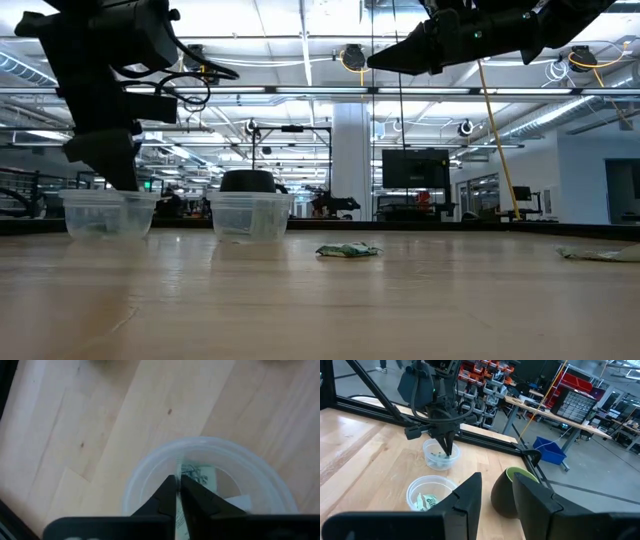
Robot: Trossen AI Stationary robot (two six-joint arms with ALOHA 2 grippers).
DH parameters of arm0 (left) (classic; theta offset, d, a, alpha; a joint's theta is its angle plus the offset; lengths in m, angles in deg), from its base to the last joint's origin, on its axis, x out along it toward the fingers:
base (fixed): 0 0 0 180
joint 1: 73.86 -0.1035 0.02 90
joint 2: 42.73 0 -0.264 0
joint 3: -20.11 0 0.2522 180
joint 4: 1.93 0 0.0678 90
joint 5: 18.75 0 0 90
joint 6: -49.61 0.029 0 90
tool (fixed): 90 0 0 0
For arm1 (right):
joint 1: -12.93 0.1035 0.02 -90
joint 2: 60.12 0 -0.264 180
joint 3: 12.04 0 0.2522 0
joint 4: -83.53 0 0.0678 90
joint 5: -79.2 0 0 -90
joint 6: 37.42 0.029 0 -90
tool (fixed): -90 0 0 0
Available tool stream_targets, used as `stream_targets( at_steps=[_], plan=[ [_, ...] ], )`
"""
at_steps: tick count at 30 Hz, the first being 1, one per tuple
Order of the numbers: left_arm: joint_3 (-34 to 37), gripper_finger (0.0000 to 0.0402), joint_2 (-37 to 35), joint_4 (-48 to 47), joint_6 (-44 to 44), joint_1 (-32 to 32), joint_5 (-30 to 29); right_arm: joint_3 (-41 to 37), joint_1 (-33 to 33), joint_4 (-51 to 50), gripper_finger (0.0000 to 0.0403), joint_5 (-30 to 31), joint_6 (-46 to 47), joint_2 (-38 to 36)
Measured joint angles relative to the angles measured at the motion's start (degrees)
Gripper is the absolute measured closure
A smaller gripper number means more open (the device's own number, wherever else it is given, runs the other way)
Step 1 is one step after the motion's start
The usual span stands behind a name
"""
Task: Pick and place Stevia / Truvia into bins
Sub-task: Put the stevia pocket in the left plastic container, then put the stevia pocket in the right plastic container
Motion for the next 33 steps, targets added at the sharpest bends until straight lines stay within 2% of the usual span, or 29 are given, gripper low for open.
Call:
stream_targets(
  at_steps=[5,11,16,23,28,33],
  plan=[
    [0.0,0.032,0.0,0.02,-1.05,0.0,-0.16,0.0,0.33,-3.02,0.0298,-0.18,1.52,0.0],
    [0.0,0.0275,0.0,0.57,-1.07,0.0,-1.23,0.0,4.0,-6.46,0.0298,-0.33,1.59,0.0],
    [0.0,0.0268,-0.02,1.67,-0.52,0.0,-2.81,-0.34,8.86,-9.27,0.0298,-0.39,4.94,0.24],
    [-0.69,0.0268,-0.38,0.78,-0.1,0.0,-3.11,-4.74,16.35,-9.0,0.0298,-0.29,11.4,3.34],
    [-5.62,0.0268,-0.61,-3.69,-0.07,0.0,-1.8,-4.7,16.68,-8.17,0.0297,1.33,10.57,4.54],
    [-12.97,0.0268,-0.61,-6.94,-0.03,0.04,-0.09,-4.71,15.34,-15.59,0.0296,1.32,12.23,4.66]
  ],
)
